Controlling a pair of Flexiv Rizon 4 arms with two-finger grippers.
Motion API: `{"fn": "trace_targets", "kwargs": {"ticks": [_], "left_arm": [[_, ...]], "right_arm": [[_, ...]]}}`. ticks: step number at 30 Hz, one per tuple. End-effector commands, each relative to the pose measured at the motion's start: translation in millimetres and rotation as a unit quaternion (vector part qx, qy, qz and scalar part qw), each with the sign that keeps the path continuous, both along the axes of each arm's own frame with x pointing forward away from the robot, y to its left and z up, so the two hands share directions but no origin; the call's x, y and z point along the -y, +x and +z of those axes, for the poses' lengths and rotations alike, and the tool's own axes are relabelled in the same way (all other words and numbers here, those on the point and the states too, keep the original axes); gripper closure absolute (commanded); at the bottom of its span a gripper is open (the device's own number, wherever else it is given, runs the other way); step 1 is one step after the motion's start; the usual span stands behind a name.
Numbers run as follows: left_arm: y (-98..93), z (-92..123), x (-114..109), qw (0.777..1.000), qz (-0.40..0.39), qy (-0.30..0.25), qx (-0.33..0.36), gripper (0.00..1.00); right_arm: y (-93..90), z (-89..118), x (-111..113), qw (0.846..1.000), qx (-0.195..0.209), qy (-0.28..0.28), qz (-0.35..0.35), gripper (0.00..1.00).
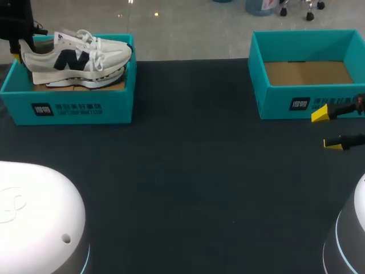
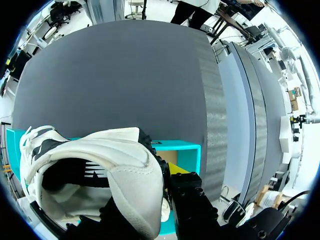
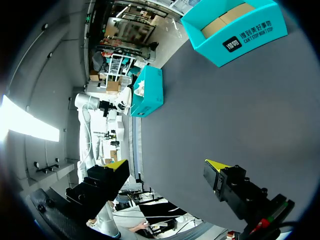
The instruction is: Take the shoe out of the shoebox, open the shoe tongue, remove and reinsert the insole, then place the shoe into the shoebox
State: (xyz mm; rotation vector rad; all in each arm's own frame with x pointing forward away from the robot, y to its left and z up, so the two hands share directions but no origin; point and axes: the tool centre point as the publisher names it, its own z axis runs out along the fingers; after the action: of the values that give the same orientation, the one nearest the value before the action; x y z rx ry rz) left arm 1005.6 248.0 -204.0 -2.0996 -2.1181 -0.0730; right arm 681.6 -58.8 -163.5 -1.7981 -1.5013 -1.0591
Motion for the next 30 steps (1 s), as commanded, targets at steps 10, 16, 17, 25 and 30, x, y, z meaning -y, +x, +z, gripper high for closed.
{"fn": "trace_targets", "kwargs": {"ticks": [10,16,17,25,30], "left_arm": [[-56.8,9,56,1.0,-0.029,0.003,0.002,1.0],[-83.6,8,87,0.999,-0.05,0.002,0.0,1.0],[-88.0,7,92,0.999,-0.054,0.002,-0.003,1.0],[-126.0,-2,124,0.998,-0.058,0.01,-0.008,1.0],[-151.5,-5,144,0.999,-0.047,-0.006,-0.005,1.0]], "right_arm": [[-0.2,0,-1,1.0,-0.001,-0.001,-0.001,0.0],[-0.2,0,-1,1.0,-0.001,-0.001,-0.001,0.0],[-0.2,0,-1,1.0,-0.001,-0.001,-0.001,0.0],[-0.2,0,-1,1.0,-0.001,-0.001,-0.001,0.0],[-0.2,0,-1,1.0,-0.001,-0.001,-0.001,0.0]]}}
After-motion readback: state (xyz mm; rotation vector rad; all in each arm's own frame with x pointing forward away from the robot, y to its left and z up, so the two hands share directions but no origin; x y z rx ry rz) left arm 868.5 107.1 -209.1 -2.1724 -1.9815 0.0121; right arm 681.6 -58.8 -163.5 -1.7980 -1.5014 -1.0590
